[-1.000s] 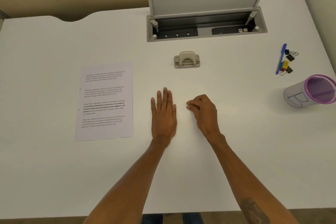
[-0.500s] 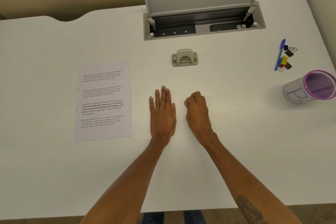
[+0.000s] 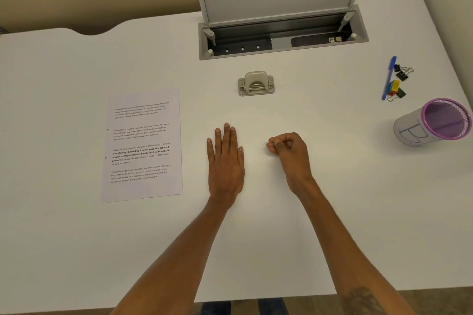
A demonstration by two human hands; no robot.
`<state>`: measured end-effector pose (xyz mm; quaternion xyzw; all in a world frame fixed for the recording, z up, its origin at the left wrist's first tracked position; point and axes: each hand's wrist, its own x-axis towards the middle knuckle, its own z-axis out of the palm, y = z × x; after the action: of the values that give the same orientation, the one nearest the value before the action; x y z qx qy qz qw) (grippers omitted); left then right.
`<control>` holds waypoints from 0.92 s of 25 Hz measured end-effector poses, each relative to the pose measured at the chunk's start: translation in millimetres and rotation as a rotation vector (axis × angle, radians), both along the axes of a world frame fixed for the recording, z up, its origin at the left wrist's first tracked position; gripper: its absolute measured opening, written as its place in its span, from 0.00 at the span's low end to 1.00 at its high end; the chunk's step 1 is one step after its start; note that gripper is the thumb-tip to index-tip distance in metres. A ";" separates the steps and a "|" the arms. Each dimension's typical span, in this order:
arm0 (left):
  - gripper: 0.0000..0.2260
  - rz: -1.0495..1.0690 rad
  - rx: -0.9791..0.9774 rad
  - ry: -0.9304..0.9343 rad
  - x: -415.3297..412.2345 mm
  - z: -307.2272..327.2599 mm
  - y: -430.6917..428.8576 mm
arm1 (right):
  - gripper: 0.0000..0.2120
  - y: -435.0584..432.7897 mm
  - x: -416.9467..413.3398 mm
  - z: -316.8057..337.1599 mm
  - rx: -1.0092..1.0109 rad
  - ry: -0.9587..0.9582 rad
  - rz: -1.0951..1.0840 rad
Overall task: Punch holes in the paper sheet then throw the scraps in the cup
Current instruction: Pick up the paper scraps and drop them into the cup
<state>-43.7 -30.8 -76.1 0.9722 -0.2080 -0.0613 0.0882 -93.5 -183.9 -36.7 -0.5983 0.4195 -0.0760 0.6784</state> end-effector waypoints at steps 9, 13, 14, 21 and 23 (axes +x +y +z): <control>0.25 -0.003 0.014 0.019 0.4 3.0 -0.6 | 0.08 -20.6 -20.6 12.3 0.574 -0.225 -0.152; 0.25 0.016 0.018 0.077 2.1 9.7 -4.7 | 0.09 -24.5 -27.7 20.2 0.559 -0.223 -0.188; 0.25 0.023 0.014 0.093 2.2 12.2 -5.5 | 0.09 -25.6 -28.9 22.2 0.563 -0.222 -0.197; 0.27 0.098 0.010 0.159 2.1 37.0 -18.9 | 0.08 -51.8 -32.3 43.7 0.519 -0.279 -0.273; 0.26 0.156 -0.005 0.196 3.3 46.3 -28.0 | 0.08 -57.4 -33.3 52.2 0.494 -0.269 -0.275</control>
<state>-40.4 -58.8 -29.8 0.9745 -0.1222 -0.1486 0.1152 -126.8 -241.3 15.5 -0.3377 0.4085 -0.1413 0.8361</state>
